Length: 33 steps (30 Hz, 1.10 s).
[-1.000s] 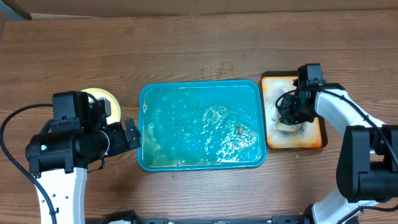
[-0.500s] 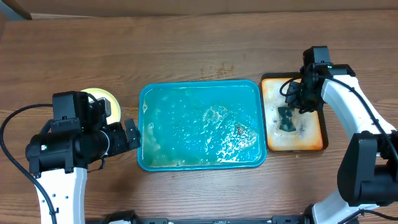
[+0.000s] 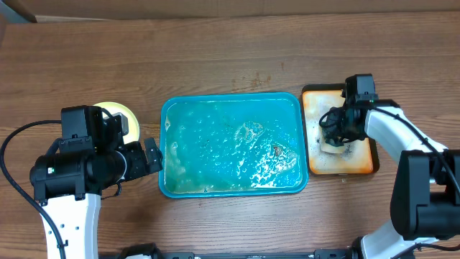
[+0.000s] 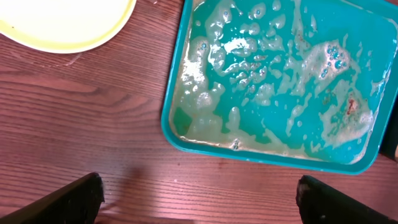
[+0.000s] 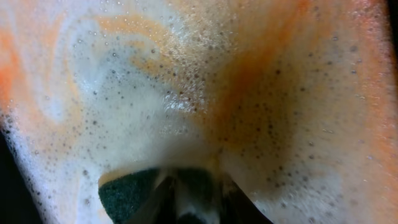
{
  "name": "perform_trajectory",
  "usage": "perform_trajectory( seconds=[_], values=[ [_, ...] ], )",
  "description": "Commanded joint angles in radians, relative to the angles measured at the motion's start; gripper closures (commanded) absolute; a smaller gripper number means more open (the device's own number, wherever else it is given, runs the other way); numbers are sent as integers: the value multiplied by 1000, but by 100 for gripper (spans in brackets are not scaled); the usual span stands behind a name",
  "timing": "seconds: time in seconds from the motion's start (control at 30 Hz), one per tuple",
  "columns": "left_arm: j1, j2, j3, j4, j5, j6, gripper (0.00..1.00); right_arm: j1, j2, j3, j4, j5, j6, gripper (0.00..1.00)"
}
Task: Clean dirty plates on tray and stack at the side
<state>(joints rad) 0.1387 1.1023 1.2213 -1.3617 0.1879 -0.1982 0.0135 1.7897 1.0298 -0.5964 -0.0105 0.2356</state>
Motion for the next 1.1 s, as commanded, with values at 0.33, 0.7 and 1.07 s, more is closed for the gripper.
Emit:
perform_trajectory(
  seconds=[0.33,0.7,1.07],
  values=[
    [-2,4,-7,0,12,19,1,-22,-10,-48,14,-108,5,65],
    [-2,4,-7,1,12,19,1,-53,-10,294,-375,-116,-5,57],
    [-2,4,-7,1,12,19,1,-6,-9,212,-533,-189,-26,57]
  ],
)
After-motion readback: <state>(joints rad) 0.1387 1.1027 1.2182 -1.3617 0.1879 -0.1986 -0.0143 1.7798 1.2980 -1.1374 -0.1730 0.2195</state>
